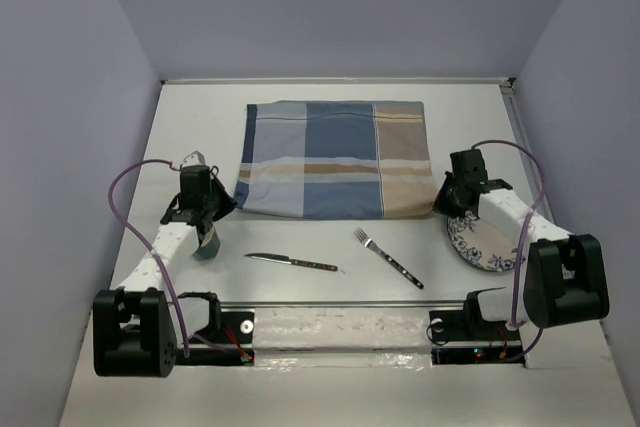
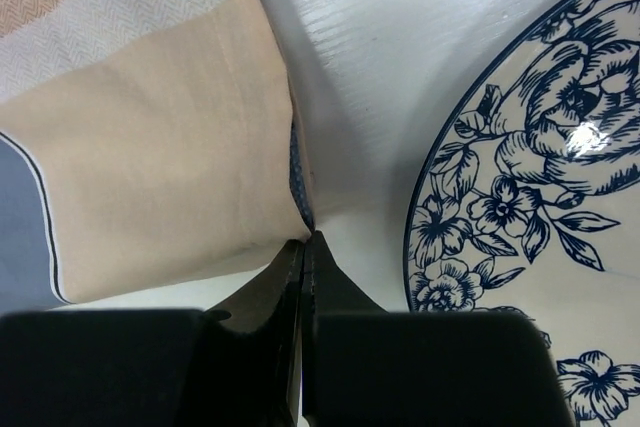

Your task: Set the dinner table for one person

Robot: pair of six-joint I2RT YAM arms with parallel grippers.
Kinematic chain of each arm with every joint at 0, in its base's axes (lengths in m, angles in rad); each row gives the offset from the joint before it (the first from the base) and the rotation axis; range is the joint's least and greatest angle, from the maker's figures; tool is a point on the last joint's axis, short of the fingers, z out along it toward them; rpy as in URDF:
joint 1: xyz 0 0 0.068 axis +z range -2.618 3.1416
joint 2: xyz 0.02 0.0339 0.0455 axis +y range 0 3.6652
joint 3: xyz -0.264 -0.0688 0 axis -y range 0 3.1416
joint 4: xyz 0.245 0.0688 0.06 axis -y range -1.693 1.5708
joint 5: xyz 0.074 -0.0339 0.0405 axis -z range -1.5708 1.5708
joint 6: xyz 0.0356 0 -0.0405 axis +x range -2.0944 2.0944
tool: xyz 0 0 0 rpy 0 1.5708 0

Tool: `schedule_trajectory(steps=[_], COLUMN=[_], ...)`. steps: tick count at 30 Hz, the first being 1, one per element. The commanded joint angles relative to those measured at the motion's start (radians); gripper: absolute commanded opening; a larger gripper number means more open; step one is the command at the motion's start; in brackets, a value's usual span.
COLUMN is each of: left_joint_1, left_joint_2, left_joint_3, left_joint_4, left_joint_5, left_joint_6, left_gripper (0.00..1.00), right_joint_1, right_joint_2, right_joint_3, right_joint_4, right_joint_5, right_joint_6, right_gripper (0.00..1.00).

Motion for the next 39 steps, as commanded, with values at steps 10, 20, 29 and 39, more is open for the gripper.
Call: schedule_trajectory(steps=[10,20,29,39], left_joint_1=[-0.009,-0.213,-0.305,-0.303], left_joint_2=[-0.089,-0.102,-0.131,-0.214], left_joint_3=[0.065,0.361,0.437,0.427], left_joint_4=[-0.078,-0.058,-0.037,-0.125], left_joint_5=[0.069,0.132,0.217,0.170], left_joint_6=[0.022,0.140,0.167,0.094], left_gripper=[0.77,0.99,0.99,0.99], right_joint_1=[-0.004,-0.177,-0.306,-0.315], right_joint_2=[-0.103,-0.206,0.086,0.473], right_joint_3=[0.145,0.190,0.122,0.355], right_joint_4=[-0.186,-0.271,-0.140,0.161], right_joint_5=[-0.034,0.140,0.144,0.004], right_joint_6=[0.012,0.171,0.155,0.129], right_gripper=[0.75,0.18,0.00,0.00])
